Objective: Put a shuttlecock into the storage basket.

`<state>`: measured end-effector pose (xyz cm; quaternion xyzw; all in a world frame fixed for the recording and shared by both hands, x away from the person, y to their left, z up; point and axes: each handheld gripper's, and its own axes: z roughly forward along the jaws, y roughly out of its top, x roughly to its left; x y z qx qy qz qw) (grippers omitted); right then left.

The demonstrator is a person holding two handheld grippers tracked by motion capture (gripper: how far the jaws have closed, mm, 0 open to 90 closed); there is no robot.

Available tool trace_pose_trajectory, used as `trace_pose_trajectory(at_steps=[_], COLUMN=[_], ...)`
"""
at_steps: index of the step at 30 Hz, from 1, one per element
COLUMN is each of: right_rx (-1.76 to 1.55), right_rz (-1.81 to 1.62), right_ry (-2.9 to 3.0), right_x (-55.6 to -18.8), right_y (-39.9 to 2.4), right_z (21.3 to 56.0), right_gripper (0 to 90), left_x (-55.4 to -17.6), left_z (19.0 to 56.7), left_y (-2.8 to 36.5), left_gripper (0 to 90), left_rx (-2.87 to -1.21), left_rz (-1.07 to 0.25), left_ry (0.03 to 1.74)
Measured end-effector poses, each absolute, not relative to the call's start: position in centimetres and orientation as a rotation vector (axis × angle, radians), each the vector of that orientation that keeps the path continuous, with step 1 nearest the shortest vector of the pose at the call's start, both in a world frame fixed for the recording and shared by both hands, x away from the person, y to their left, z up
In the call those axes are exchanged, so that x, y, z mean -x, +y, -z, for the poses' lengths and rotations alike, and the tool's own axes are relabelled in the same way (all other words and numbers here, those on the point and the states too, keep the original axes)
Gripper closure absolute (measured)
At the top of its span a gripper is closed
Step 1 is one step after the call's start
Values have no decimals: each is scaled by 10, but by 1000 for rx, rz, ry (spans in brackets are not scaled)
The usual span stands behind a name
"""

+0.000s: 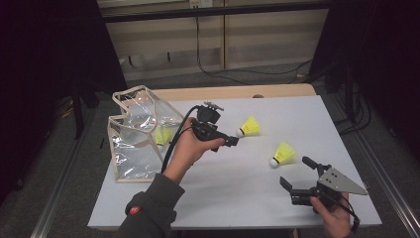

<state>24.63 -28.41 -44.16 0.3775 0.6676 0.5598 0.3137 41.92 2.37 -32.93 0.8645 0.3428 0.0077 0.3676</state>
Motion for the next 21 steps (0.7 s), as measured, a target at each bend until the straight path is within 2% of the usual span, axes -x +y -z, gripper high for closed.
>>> trace_pose_trajectory(at_steps=[21], right_rx=[-994], right_rz=[-1477], right_ry=[1761], right_x=[-246], right_y=[-284], right_z=[441], right_gripper=[9], left_x=[-415], left_z=[346], left_y=[5], left_gripper=[95], left_rx=[-2231], left_rz=[-17], left_ry=[854])
